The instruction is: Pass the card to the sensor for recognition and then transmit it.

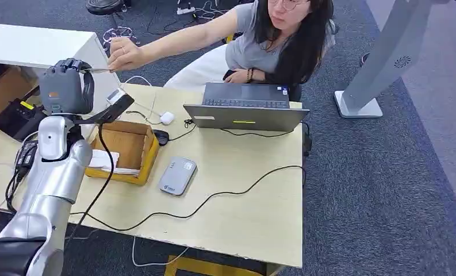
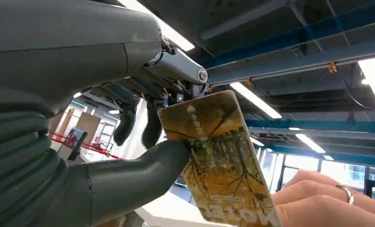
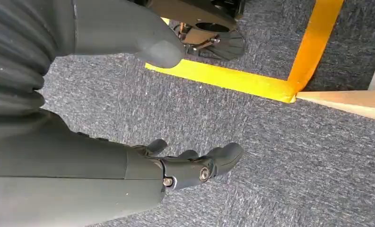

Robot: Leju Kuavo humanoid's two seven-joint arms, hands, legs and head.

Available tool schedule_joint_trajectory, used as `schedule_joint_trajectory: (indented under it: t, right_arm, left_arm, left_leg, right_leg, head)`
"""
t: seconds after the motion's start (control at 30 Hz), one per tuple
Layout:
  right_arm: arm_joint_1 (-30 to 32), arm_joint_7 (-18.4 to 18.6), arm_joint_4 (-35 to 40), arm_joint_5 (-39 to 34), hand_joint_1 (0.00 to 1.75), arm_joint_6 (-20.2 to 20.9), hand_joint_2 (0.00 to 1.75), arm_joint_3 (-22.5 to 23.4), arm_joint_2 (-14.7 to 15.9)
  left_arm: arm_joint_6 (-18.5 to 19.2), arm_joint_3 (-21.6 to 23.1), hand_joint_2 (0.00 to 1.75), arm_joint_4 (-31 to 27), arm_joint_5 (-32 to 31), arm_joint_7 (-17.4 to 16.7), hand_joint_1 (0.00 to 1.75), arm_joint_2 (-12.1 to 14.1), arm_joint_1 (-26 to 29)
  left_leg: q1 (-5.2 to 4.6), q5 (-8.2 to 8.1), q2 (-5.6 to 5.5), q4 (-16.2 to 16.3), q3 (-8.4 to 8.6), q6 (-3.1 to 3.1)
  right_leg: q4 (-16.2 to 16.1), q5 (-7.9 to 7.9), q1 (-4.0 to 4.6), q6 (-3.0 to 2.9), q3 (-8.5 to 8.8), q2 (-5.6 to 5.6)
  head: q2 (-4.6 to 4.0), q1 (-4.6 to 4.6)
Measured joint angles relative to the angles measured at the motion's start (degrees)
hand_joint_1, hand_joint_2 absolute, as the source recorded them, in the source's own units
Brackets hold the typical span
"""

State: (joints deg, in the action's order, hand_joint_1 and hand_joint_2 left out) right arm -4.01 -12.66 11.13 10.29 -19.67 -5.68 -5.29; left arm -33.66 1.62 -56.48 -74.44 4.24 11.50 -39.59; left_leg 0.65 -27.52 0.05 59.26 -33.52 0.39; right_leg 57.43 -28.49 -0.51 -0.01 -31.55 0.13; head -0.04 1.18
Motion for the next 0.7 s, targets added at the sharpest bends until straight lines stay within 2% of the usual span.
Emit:
schedule_joint_trajectory:
  t: [0.33, 0.43, 0.5, 0.6, 0.7]
  right_arm:
    - [0.02, -0.26, -0.2, 0.09, 0.0, -0.02, 1.75, -0.02, 0.0]
    - [0.04, -0.55, -0.24, -0.09, 0.0, -0.09, 1.75, -0.02, -0.02]
    - [0.19, -1.05, -0.28, -0.59, 0.0, -0.35, 1.75, 0.02, -0.02]
    - [0.46, -1.88, -0.39, -1.38, 0.0, -0.96, 1.75, 0.28, -0.13]
    - [0.85, -2.23, -0.44, -1.55, 0.0, -1.07, 1.75, 0.59, -0.17]
  left_arm:
    - [0.04, 0.66, 1.75, 1.23, 1.12, 0.81, 1.75, 0.15, 0.04]
    - [0.15, 1.64, 1.75, 0.63, 3.68, 3.37, 1.75, -0.46, 1.38]
    - [2.13, 2.81, 1.75, -3.17, 4.61, 3.85, 1.75, -1.62, 4.47]
    - [6.36, 6.17, 1.75, -10.13, 3.36, 2.55, 1.75, -3.24, 10.61]
    - [7.82, 10.37, 1.75, -16.55, 2.34, 0.96, 1.75, -4.31, 15.65]
  left_leg:
    - [0.0, 0.01, 0.0, 0.0, 0.0, -0.01]
    - [-0.02, 0.01, 0.0, 0.0, 0.01, -0.01]
    - [-0.03, 0.0, 0.0, 0.0, 0.0, 0.0]
    - [-0.04, -0.04, 0.0, 0.0, -0.02, 0.0]
    - [-0.05, -0.05, 0.01, 0.0, -0.07, 0.03]
  right_leg:
    - [0.0, 0.01, 0.0, 0.0, 0.0, 0.0]
    - [0.0, 0.01, -0.01, 0.0, 0.0, 0.0]
    - [-0.01, 0.0, -0.01, 0.0, 0.01, 0.0]
    - [-0.04, -0.01, -0.01, 0.02, 0.0, -0.01]
    - [-0.06, -0.01, -0.01, 0.03, -0.04, 0.0]
  head:
    - [0.0, 0.0]
    - [0.0, -0.02]
    - [0.0, -0.02]
    - [0.0, -0.07]
    - [0.0, -0.07]
